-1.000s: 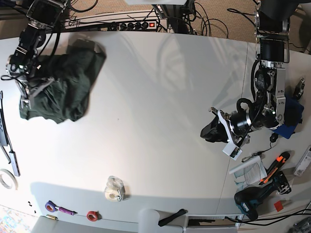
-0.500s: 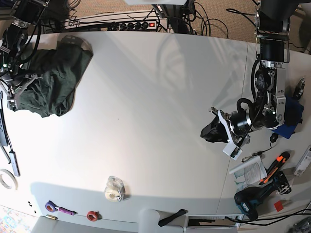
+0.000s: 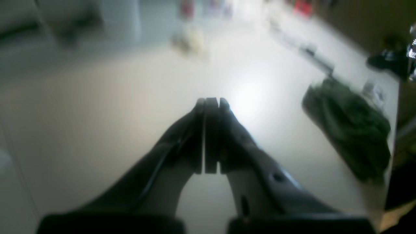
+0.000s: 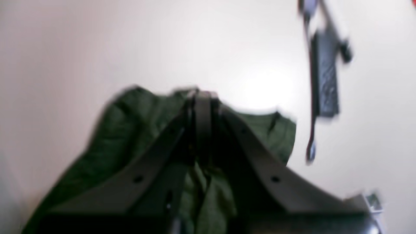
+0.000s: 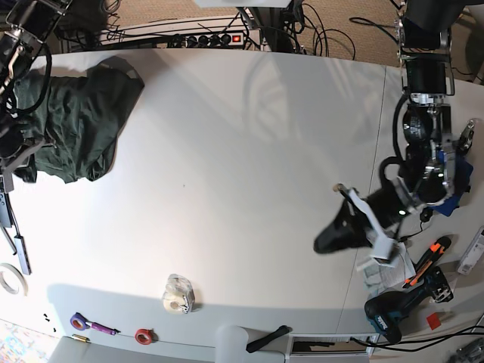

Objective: Layout the t-shirt on the table in an organized manner, then fold the t-shirt properly

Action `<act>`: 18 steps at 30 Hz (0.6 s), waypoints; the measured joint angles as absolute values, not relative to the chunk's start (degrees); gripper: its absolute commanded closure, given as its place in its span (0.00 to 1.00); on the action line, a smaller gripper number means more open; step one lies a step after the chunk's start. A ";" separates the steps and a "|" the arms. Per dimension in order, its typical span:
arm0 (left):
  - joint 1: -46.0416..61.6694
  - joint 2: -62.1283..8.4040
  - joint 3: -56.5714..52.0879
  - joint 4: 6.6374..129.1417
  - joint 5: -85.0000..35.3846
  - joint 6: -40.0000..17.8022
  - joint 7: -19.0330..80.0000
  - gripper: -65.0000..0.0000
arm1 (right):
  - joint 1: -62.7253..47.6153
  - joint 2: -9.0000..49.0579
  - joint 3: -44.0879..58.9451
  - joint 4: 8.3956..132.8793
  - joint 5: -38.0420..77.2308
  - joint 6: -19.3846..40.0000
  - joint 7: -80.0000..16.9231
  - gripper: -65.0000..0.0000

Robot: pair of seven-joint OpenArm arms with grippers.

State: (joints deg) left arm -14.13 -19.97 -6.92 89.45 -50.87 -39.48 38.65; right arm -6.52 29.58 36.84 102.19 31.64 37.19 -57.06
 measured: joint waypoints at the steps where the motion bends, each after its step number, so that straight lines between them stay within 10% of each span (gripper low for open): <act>1: -14.15 -19.99 -7.70 91.57 -49.19 -39.44 39.07 1.00 | -6.55 28.73 38.19 104.29 33.12 38.41 -57.10 1.00; 12: 7.20 -25.80 -16.27 108.03 -49.58 -39.75 44.71 1.00 | -21.54 20.91 52.90 123.22 48.12 40.10 -64.23 1.00; 18: 27.42 -30.79 -30.09 107.90 -69.60 -39.70 58.52 1.00 | -36.67 19.49 58.54 123.81 57.32 39.97 -72.47 1.00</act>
